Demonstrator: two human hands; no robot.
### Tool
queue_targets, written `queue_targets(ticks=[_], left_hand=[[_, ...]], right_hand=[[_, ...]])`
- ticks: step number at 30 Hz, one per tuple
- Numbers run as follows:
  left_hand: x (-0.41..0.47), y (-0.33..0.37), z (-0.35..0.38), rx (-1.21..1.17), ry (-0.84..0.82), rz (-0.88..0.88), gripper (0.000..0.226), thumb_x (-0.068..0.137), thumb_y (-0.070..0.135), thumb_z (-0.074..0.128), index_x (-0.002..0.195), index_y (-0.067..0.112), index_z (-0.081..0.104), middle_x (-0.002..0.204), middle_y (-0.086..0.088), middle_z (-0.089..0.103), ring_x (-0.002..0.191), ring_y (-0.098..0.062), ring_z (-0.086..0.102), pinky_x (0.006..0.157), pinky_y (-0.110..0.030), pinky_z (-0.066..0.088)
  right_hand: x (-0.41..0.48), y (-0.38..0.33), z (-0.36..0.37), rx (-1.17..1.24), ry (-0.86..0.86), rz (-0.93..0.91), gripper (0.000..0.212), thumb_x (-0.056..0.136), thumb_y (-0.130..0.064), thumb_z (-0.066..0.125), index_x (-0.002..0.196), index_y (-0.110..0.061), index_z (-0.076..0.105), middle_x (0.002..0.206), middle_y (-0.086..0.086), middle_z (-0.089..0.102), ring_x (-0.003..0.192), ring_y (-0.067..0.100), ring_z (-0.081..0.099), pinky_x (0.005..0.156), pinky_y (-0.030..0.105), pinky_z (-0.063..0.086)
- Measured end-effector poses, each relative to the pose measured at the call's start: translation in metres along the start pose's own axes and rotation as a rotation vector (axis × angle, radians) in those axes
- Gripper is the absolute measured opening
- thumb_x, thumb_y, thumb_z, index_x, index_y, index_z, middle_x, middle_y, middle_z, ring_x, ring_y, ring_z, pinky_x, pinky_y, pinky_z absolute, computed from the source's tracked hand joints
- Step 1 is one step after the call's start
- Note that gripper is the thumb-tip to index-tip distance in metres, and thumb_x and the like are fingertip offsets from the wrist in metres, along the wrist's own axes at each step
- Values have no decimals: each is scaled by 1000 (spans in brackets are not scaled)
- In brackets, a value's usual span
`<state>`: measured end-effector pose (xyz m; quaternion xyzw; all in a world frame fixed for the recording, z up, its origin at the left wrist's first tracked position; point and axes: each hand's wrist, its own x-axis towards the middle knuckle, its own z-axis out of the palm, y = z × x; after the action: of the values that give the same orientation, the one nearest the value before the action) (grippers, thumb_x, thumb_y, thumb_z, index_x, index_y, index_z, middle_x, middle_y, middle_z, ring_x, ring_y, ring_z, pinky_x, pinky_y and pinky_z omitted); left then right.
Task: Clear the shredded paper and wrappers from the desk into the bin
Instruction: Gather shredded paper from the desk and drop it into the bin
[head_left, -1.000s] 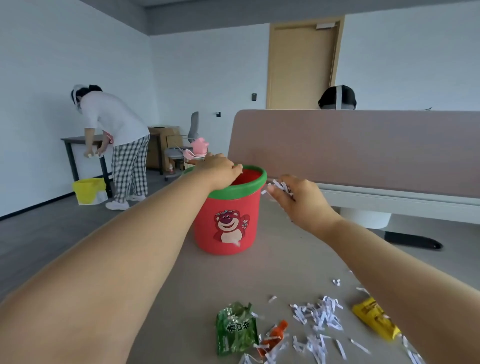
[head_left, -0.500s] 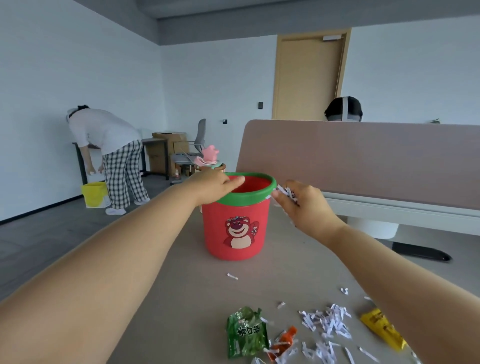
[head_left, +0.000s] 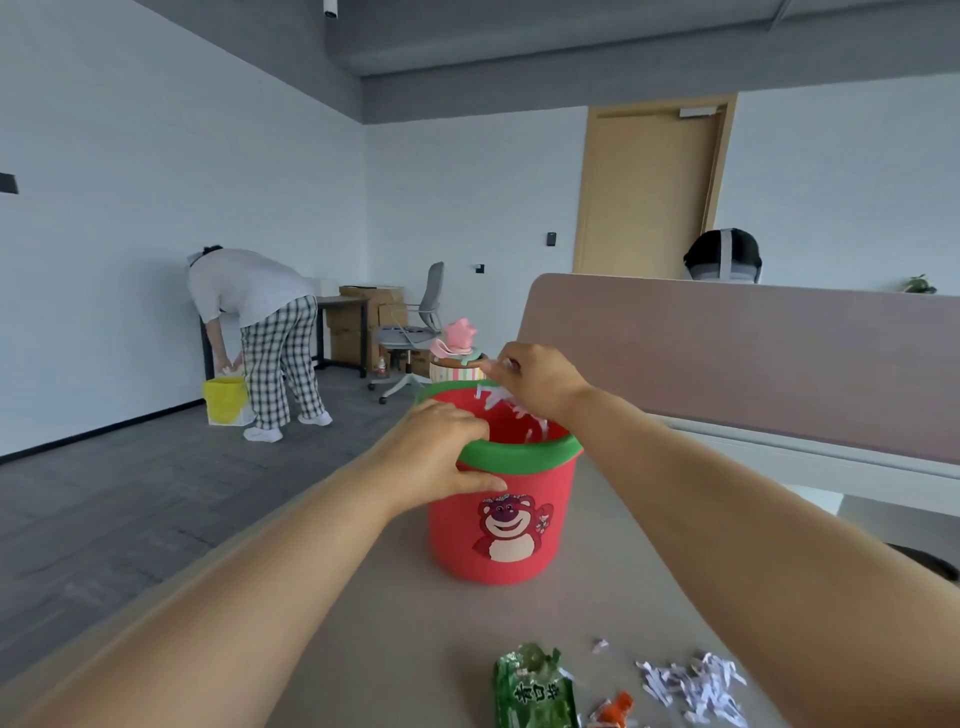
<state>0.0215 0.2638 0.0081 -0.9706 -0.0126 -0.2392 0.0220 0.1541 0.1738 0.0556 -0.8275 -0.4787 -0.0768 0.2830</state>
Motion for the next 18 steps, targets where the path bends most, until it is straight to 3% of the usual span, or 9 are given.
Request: queue_targets(ticks=[3,5,8,10,11,13,16,18], left_hand=[[-4,-2,2,122,59,-56,53,75,62,55,107,19,57,108,4,60,109,-15,49,100,-30,28],[-6,-2,6,122,104,-74,54,75,61,56,110,20,56,112,5,59,112,-15,49,101,-30,28],[-8,-1,12,84,163,-85,51,74,59,59,107,20,57,110,5,60,111,-17,50,98,-29,28],[-9,0,14,58,179,-92,50,74,59,60,106,20,57,109,5,60,110,-17,51,97,-29,29],[-9,1,14,57,181,-96,50,74,59,60,106,20,57,109,5,60,110,-16,50,97,-28,29],[-9,2,15,64,187,-106,50,74,58,59,107,20,56,110,5,60,110,-16,50,97,-27,28],[-9,3,14,54,187,-123,50,74,57,60,107,20,56,110,5,60,111,-16,49,96,-27,27],[-8,4,14,44,183,-120,49,74,56,61,107,20,57,109,5,60,110,-16,50,96,-26,27]], right_hand=[[6,-2,4,-60,-155,23,42,87,-46,51,109,-11,62,116,9,62,109,25,55,92,32,42],[2,-4,3,-34,-164,27,41,90,-43,47,113,-12,61,123,9,59,114,25,52,94,30,39],[-4,-6,5,24,-220,90,37,98,-21,29,122,-2,50,134,18,49,122,30,45,98,29,34],[-3,-2,6,72,-197,80,34,96,-11,27,114,2,52,120,21,60,107,29,55,85,25,44],[-2,0,6,75,-179,65,29,93,-8,29,105,-1,54,105,18,68,90,26,59,71,22,47],[-2,5,6,53,-105,36,16,90,-8,41,89,-11,56,76,6,69,64,14,57,59,20,45],[-5,10,7,-1,-15,-21,16,88,-23,56,73,-16,58,57,-5,60,53,5,54,56,17,44],[-7,11,5,-10,-8,-25,27,92,-30,46,74,-17,62,64,-4,62,61,10,56,69,27,47]])
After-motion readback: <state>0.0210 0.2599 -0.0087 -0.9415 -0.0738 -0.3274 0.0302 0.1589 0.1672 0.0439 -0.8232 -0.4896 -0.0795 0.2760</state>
